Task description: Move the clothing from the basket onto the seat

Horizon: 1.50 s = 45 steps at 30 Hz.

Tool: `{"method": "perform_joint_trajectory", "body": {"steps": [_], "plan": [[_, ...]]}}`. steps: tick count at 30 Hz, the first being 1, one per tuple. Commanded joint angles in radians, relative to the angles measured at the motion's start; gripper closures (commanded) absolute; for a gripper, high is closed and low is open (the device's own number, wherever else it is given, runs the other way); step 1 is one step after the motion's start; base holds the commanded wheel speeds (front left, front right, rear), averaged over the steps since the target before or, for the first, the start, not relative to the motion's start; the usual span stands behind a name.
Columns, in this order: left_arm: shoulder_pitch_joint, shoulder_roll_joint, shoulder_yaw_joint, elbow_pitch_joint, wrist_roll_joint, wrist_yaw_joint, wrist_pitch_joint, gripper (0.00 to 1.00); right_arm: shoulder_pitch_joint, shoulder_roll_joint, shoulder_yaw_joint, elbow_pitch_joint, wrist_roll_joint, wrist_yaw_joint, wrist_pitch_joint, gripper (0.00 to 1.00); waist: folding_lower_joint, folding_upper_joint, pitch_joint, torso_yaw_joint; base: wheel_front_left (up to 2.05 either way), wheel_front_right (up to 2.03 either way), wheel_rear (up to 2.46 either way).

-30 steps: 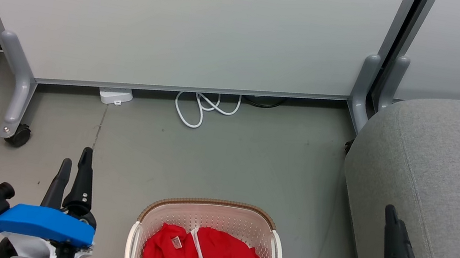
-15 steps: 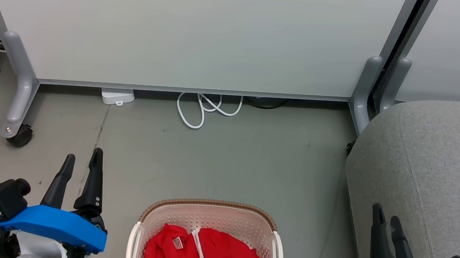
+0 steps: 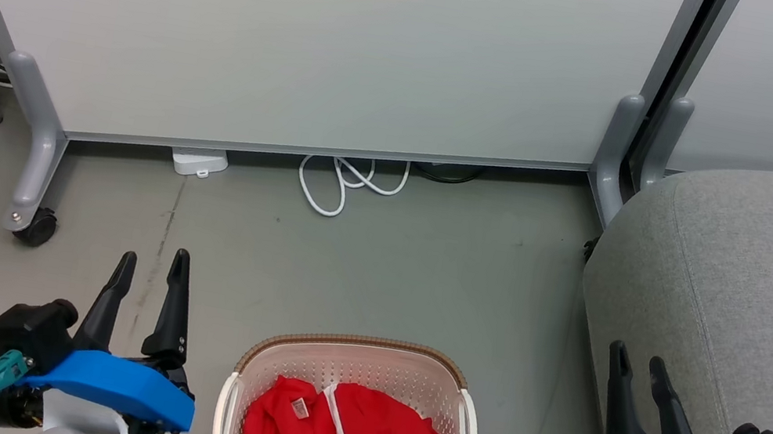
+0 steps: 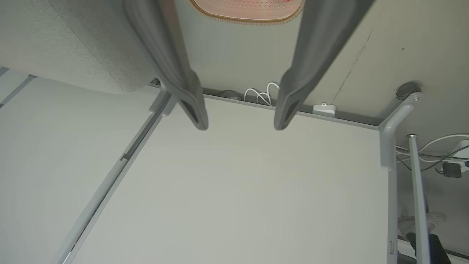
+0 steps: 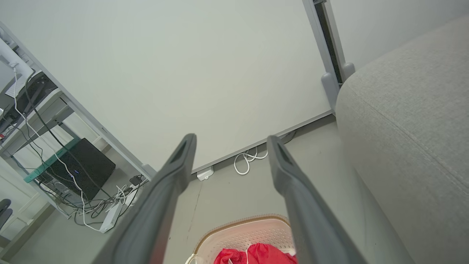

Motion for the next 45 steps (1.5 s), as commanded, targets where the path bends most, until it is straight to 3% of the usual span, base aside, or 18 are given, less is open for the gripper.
{"method": "perform_joint_trajectory", "body": {"steps": [1,22,45], "plan": [[-0.024,0.008,-0.004,-0.011,0.029,0.004,-0.01,0.0,-0.019,-0.008,0.004,-0.01,-0.03,0.002,-0.009,0.0,0.0,0.0,0.001,0.0,0.0,0.0,0.0],[-0.031,0.011,-0.04,-0.001,0.223,0.003,-0.06,0.0,-0.024,-0.009,0.034,-0.011,-0.219,0.002,-0.059,0.0,0.0,0.0,0.009,0.005,0.0,0.0,0.0],[-0.036,-0.01,-0.028,0.048,0.353,-0.036,-0.104,0.0,-0.027,-0.01,0.056,-0.006,-0.38,0.002,-0.103,0.0,0.0,0.0,0.012,0.01,0.0,0.0,0.0]]}}
